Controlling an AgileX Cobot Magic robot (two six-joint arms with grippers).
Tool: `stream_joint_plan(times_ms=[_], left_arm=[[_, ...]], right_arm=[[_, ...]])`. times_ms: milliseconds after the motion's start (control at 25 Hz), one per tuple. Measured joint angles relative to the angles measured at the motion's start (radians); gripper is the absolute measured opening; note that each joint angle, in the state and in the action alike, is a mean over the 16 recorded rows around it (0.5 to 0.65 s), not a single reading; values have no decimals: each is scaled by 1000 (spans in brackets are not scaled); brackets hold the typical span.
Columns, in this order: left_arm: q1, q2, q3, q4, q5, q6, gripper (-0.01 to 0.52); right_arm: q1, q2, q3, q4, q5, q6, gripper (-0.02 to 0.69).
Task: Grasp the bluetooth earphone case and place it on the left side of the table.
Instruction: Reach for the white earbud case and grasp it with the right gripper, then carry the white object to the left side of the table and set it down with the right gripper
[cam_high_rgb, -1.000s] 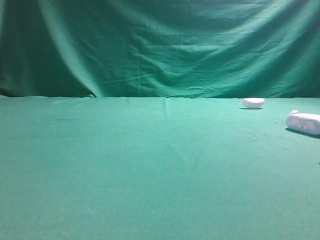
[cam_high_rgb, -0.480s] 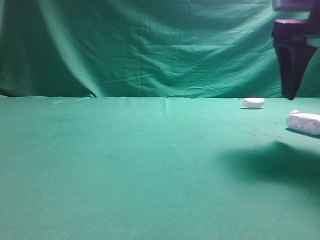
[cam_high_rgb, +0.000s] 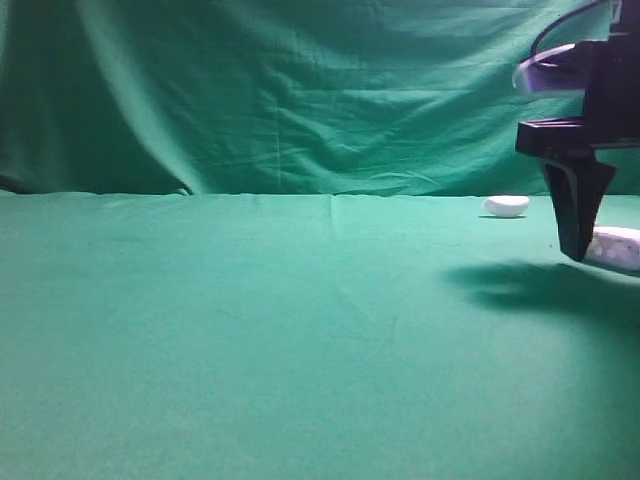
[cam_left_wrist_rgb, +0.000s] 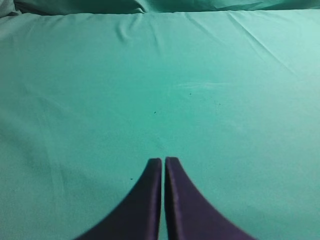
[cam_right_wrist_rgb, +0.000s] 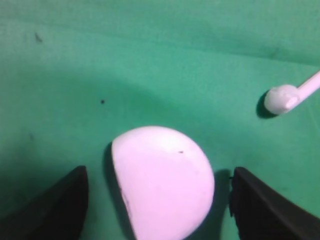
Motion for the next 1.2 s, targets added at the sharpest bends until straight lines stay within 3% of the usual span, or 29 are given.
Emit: stream_joint_plan(times_ms=[480, 800, 1200], left_arm=[[0, 0, 0, 0, 0, 0, 0], [0, 0, 0, 0, 0, 0, 0], [0, 0, 0, 0, 0, 0, 0]], right_arm=[[61, 14, -119, -1, 96, 5, 328], [251, 98, -449, 28, 233, -10, 328], [524, 391, -942, 73, 317, -44, 328]])
